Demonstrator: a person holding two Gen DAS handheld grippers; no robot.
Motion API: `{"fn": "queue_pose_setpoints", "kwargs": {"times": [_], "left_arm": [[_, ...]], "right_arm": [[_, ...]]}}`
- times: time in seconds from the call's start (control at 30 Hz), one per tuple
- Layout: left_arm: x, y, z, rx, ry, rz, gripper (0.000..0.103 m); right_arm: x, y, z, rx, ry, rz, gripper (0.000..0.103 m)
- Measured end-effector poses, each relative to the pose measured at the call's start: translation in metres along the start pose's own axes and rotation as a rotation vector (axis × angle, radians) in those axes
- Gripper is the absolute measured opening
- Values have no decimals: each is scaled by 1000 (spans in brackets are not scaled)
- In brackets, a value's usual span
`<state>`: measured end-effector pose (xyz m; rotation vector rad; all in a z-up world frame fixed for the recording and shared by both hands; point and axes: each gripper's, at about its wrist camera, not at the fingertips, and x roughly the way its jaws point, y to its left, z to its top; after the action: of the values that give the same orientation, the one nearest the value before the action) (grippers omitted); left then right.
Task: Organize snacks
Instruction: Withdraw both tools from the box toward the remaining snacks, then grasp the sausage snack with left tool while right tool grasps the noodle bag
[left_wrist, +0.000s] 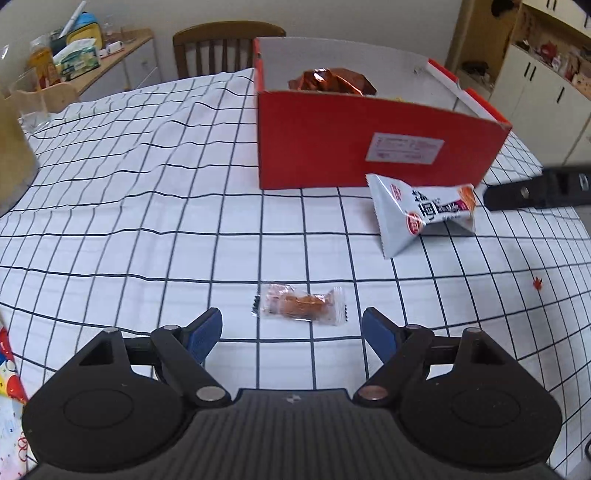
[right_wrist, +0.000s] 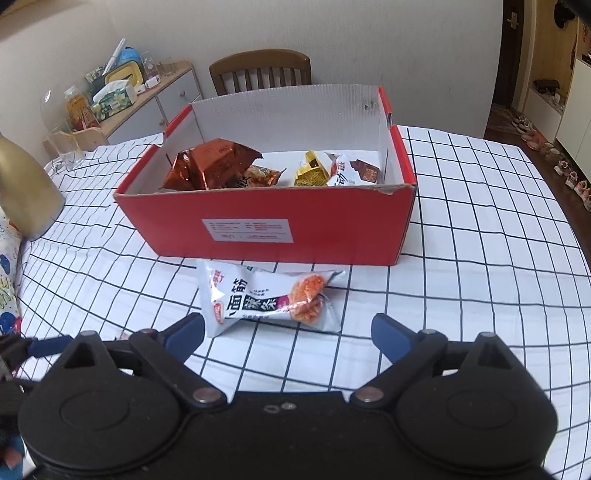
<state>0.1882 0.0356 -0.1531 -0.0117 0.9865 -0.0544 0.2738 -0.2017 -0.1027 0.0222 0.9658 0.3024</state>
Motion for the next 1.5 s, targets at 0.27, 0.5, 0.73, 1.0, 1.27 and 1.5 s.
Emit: {"fn": "queue_pose_setpoints", "kwargs": {"times": [0.27, 0.5, 0.73, 1.0, 1.27, 1.5], "left_arm": [[15, -5, -2, 20, -3, 21, 83], [24, -9, 0, 61, -17, 27, 83], [28, -6, 2, 58, -16, 18, 82], [36, -8, 5, 67, 4, 15, 65], [36, -9, 8, 61, 10, -24, 54], [34, -1, 11, 34, 7, -35, 31]], "right_arm": [[25, -6, 13, -2, 37, -7, 86], [43, -6, 19, -59, 66, 17, 82], [59, -8, 20, -101, 87, 8, 81], [68, -10, 18, -93, 94, 28, 78], [68, -6, 18, -105, 94, 57, 62], [64, -7, 15, -118, 79, 23, 35]]}}
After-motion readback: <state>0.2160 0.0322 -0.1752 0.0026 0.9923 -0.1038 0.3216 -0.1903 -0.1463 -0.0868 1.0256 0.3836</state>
